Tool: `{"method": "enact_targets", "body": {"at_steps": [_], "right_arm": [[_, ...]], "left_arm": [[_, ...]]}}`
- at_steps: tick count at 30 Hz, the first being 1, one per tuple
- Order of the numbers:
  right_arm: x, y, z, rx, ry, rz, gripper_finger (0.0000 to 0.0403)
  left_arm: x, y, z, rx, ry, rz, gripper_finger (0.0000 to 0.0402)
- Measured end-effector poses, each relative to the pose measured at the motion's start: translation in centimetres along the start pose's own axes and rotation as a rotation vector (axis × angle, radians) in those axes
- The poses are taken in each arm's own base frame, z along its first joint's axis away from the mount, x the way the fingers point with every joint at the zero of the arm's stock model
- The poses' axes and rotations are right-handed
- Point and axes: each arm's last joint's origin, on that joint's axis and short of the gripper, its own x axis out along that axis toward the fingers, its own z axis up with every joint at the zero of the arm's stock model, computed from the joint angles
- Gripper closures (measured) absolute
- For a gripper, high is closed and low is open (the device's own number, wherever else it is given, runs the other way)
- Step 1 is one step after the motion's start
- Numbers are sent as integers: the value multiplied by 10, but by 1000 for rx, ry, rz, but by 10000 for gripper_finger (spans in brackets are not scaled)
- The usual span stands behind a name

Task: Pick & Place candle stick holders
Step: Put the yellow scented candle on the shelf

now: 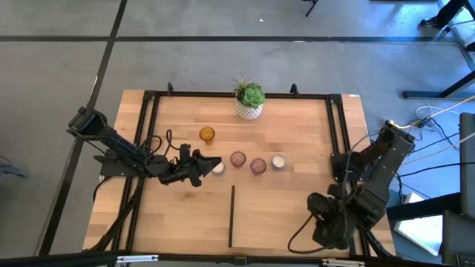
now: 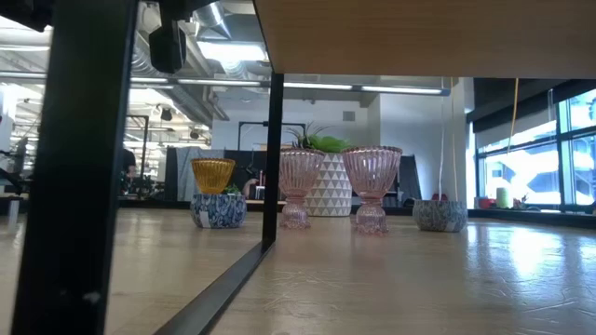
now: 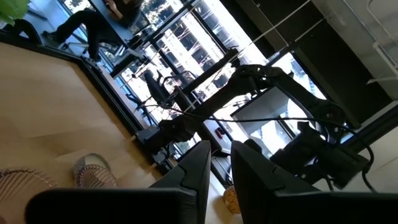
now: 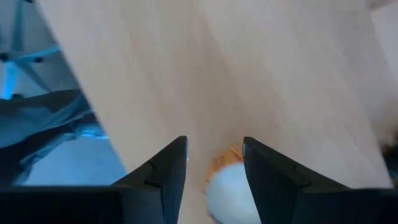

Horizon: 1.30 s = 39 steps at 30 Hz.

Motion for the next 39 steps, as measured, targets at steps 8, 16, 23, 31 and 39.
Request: {"method": "enact_targets", "body": {"at_steps": [8,16,23,31,39], "right_arm": [[1,-5,12,-35,-1,-30,243],[4,-5,13,-52,58,-42,243],[31,8,12,-142,141,-122,243],[45,9,13,-176,121,-215,243],[44,9,10,-100,194,-208,243]], "left_arm": [[0,0,0,-8,5,-4,343],[-1,-1,-1,-18,11,-9,343],[-3,-2,-3,-21,20,-15,343],[-3,-3,-3,-28,23,-17,343],[-5,-4,-4,-29,29,-21,343]]}}
